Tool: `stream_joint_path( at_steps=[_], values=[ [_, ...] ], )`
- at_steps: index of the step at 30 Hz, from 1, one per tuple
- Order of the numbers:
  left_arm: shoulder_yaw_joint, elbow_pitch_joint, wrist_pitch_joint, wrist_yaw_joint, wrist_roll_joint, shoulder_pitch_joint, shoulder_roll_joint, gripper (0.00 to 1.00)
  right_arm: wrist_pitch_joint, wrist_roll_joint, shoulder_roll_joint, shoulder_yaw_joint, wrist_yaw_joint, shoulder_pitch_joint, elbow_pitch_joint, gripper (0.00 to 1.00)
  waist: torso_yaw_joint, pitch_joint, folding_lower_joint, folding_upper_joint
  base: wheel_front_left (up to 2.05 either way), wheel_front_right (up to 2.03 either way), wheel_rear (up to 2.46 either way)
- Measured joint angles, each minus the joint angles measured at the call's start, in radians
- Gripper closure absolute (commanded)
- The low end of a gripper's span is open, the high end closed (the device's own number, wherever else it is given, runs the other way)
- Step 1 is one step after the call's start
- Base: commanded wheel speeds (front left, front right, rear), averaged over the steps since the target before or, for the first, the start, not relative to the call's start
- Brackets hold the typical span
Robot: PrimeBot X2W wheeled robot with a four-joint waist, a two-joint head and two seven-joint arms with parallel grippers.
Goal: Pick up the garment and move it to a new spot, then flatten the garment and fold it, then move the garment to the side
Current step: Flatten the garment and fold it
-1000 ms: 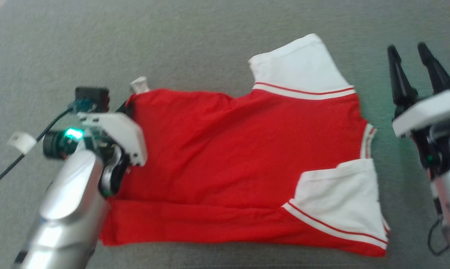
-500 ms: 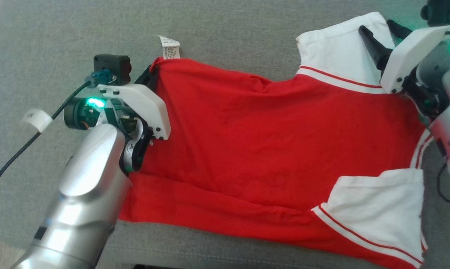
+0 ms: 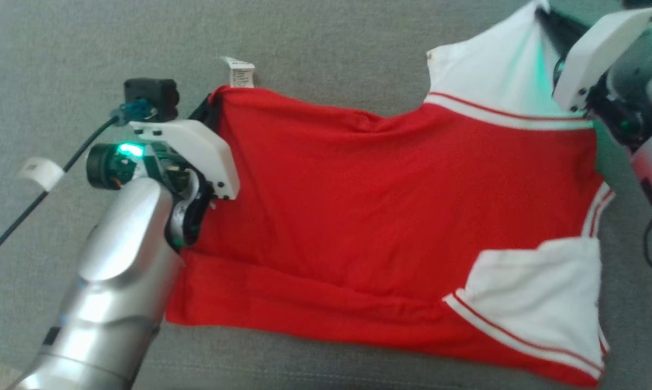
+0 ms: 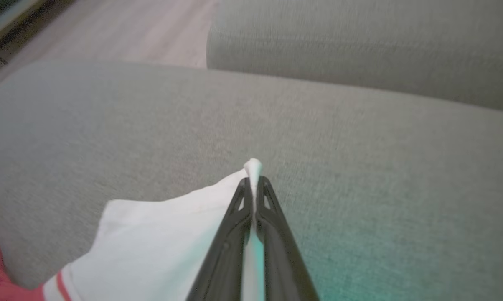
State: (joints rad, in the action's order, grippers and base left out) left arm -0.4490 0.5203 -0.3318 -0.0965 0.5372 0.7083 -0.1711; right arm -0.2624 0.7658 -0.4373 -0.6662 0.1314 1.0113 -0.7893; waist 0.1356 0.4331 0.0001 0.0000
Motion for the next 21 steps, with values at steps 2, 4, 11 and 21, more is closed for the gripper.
stream_joint_path(
  at_steps=[2,4,11,21],
  values=[
    [0.005,-0.006,0.002,0.0,0.003,-0.004,-0.012,1.0,0.058,0.017,-0.019,0.004,0.0,-0.003,0.038,1.0,-0.007,-0.015,-0.0001,0.0,0.0,0.0,0.0],
    [0.02,-0.023,0.009,-0.003,0.013,-0.018,-0.026,1.0,0.115,0.03,-0.04,0.012,0.0,-0.017,0.087,1.0,-0.016,-0.032,-0.0001,0.0,0.0,0.0,0.0],
    [0.06,-0.134,0.012,-0.028,0.04,-0.135,-0.085,1.0,0.218,0.044,-0.112,0.058,0.0,-0.168,0.269,1.0,-0.054,-0.102,-0.0002,0.0,0.0,0.0,0.0],
    [0.107,-0.37,-0.003,-0.09,0.111,-0.437,-0.151,1.0,0.194,0.042,-0.102,0.251,0.0,-0.675,0.563,1.0,-0.101,-0.195,-0.0002,0.0001,0.0,0.0,0.0]
  ],
)
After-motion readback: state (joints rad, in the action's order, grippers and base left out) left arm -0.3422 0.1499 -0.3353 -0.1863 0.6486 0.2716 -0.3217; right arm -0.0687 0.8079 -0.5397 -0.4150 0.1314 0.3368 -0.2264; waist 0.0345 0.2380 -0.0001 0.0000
